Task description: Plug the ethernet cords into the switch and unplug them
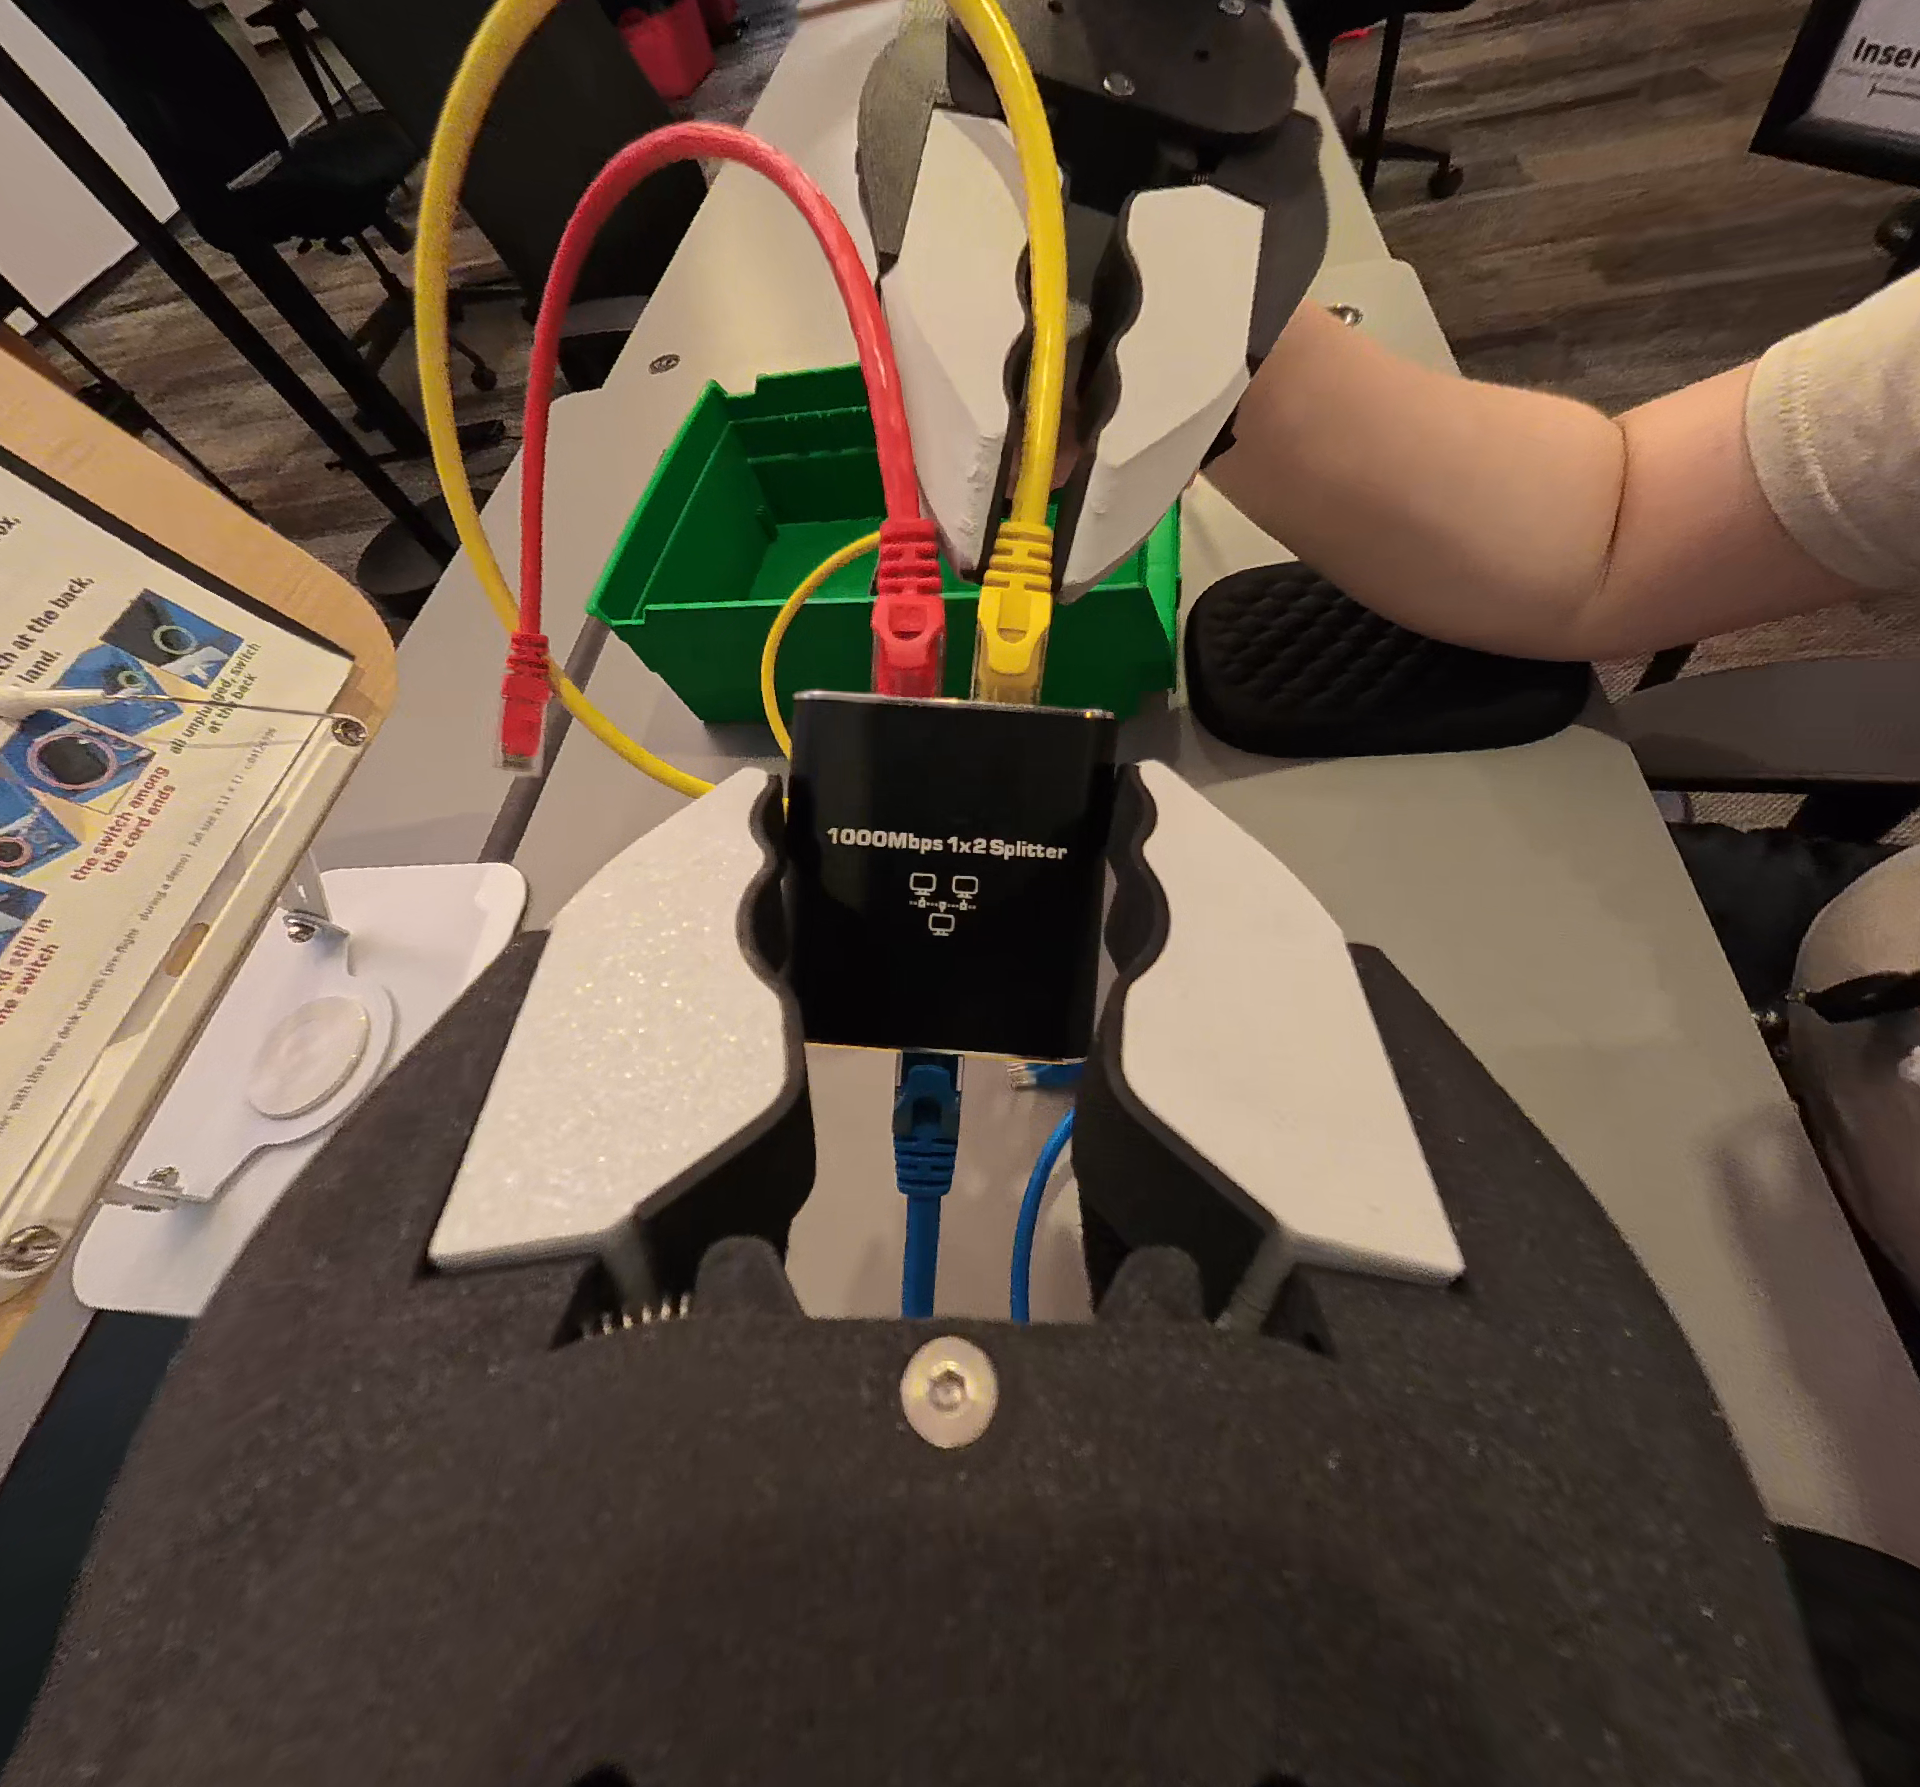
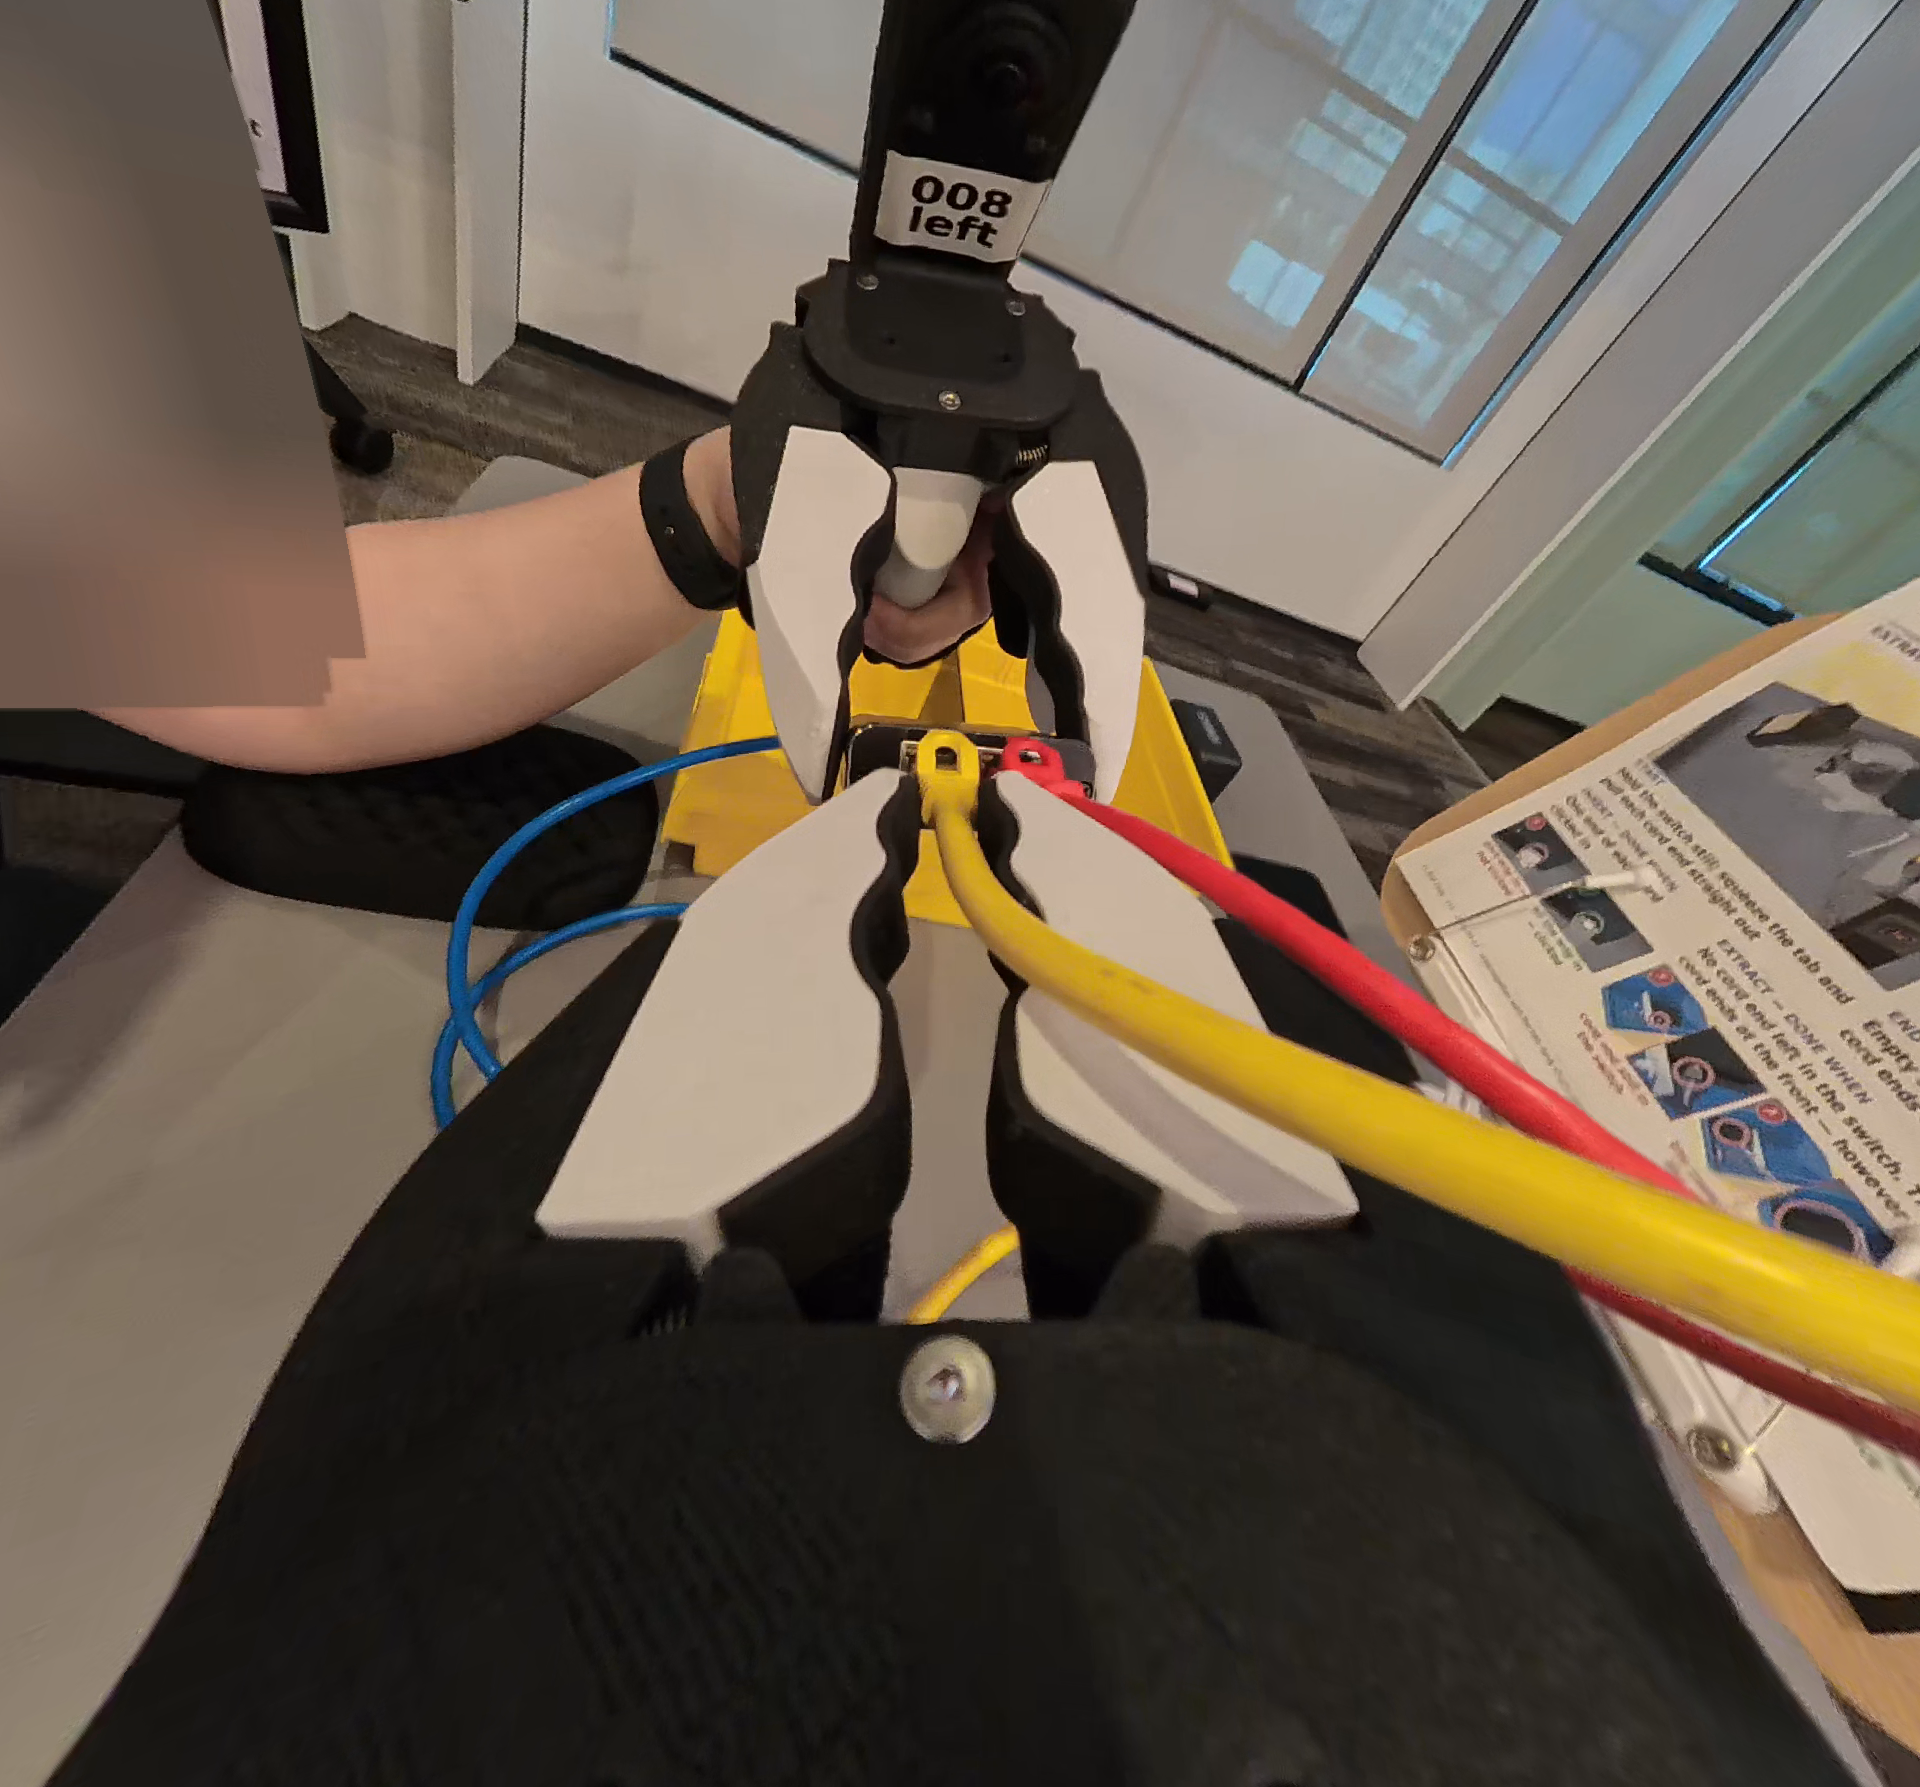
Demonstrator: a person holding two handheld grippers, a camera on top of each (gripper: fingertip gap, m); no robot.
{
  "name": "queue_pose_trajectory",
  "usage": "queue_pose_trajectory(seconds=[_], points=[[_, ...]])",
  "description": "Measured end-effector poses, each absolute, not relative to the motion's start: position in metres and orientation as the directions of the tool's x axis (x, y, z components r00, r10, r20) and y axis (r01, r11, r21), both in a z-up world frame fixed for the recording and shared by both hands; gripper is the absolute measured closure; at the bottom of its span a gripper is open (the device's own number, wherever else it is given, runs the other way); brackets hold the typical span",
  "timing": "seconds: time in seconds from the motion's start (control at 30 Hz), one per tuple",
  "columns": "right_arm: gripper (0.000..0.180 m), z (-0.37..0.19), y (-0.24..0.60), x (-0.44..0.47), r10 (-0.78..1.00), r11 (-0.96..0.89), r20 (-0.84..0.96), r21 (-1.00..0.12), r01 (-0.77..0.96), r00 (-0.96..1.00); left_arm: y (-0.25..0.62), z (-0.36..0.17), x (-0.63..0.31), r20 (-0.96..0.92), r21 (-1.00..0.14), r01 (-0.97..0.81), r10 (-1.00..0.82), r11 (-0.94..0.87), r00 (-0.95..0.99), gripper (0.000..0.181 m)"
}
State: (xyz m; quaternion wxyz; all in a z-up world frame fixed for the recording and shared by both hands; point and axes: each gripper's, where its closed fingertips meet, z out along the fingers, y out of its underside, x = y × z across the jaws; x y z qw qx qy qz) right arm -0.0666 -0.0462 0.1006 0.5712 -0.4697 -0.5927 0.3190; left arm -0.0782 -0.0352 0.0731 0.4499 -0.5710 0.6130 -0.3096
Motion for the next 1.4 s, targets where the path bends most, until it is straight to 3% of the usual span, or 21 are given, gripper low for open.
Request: queue_pose_trajectory(seconds=[0.03,0.4,0.7,0.83,0.93,1.07,1.13,1.23,1.3,1.4], points=[[0.167,0.103,-0.047,-0.067,0.916,0.373,0.391,-0.913,0.165,0.093,-0.036,0.076,-0.079,-0.209,-0.888,-0.430,-0.976,0.165,0.058,0.122],[0.168,0.154,-0.048,-0.048,0.939,0.330,0.294,-0.919,-0.216,0.180,-0.035,0.124,-0.067,-0.207,-0.706,-0.689,-0.978,0.164,-0.021,0.122],[0.168,0.168,-0.052,-0.038,0.933,0.328,0.281,-0.920,-0.213,0.223,-0.041,0.142,-0.056,-0.211,-0.801,-0.580,-0.976,0.146,0.045,0.124],[0.168,0.163,-0.045,-0.043,0.933,0.311,0.261,-0.931,-0.192,0.248,-0.039,0.150,-0.065,-0.274,-0.821,-0.552,-0.949,0.146,0.157,0.111],[0.168,0.160,-0.040,-0.047,0.929,0.300,0.247,-0.939,-0.170,0.274,-0.034,0.133,-0.075,-0.471,-0.772,-0.600,-0.824,0.211,0.315,0.103],[0.168,0.155,-0.034,-0.053,0.922,0.286,0.235,-0.949,-0.132,0.307,-0.008,0.116,-0.082,-0.742,-0.649,-0.696,-0.461,0.308,0.487,0.117],[0.168,0.153,-0.033,-0.055,0.924,0.272,0.221,-0.954,-0.128,0.311,0.004,0.110,-0.080,-0.756,-0.646,-0.702,-0.383,0.301,0.531,0.122],[0.168,0.153,-0.030,-0.056,0.920,0.252,0.199,-0.960,-0.120,0.336,0.014,0.116,-0.078,-0.838,-0.544,-0.742,-0.213,0.393,0.502,0.153],[0.168,0.152,-0.027,-0.053,0.919,0.235,0.185,-0.966,-0.107,0.348,0.018,0.119,-0.076,-0.865,-0.492,-0.761,-0.135,0.423,0.484,0.155],[0.168,0.150,-0.022,-0.051,0.920,0.188,0.149,-0.979,-0.074,0.363,0.023,0.119,-0.072,-0.859,-0.502,-0.740,-0.156,0.448,0.488,0.155]])
